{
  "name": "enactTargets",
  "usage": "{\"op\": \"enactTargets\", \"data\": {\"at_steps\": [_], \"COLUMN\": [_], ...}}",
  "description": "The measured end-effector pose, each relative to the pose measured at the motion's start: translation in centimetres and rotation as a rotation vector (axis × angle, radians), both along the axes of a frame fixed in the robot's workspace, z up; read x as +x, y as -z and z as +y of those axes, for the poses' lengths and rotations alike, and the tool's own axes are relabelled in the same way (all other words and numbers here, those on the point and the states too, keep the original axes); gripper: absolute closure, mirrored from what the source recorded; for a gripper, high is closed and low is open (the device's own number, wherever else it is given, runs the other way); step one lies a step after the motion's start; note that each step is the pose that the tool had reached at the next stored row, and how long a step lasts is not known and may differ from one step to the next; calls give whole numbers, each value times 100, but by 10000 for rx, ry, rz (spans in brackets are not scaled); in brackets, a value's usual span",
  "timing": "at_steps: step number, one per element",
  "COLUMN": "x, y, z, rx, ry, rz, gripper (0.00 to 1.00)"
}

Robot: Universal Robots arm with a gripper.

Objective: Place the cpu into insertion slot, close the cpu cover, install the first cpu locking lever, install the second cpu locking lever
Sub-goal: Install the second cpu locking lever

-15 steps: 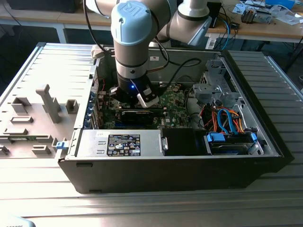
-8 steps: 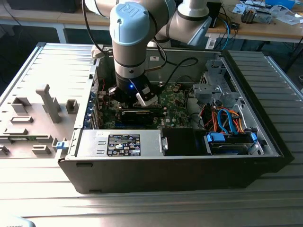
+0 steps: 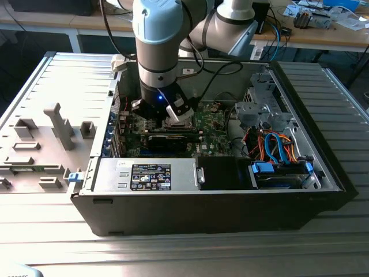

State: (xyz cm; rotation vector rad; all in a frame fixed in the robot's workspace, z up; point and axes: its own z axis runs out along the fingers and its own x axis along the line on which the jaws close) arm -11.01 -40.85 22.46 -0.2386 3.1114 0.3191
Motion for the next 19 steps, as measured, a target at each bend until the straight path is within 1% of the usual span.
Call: {"op": "enactTargets", "data": {"at_steps": [1,2,3,4,5,6,7,8,9,14,16,17,19], "x": [0,1,2,4,4,4,4,5,5,18,24,28,40], "y": [-4,-5,-5,-5,-5,-5,-5,-5,-4,-5,-5,-4,4], "z": [-6,-19,-46,-92,-124,-147,-170,-215,-223,-230,-247,-257,-268], "rx": [44,105,231,543,773,897,973,1000,1001,988,990,990,990], "ry": [-1,-2,-3,-1,-2,-2,-3,-3,-3,-1,-1,-1,3], "rz": [-2,1,3,7,9,9,10,11,12,28,36,47,97], "gripper": [89,89,89,89,89,89,89,89,89,89,89,89,89]}}
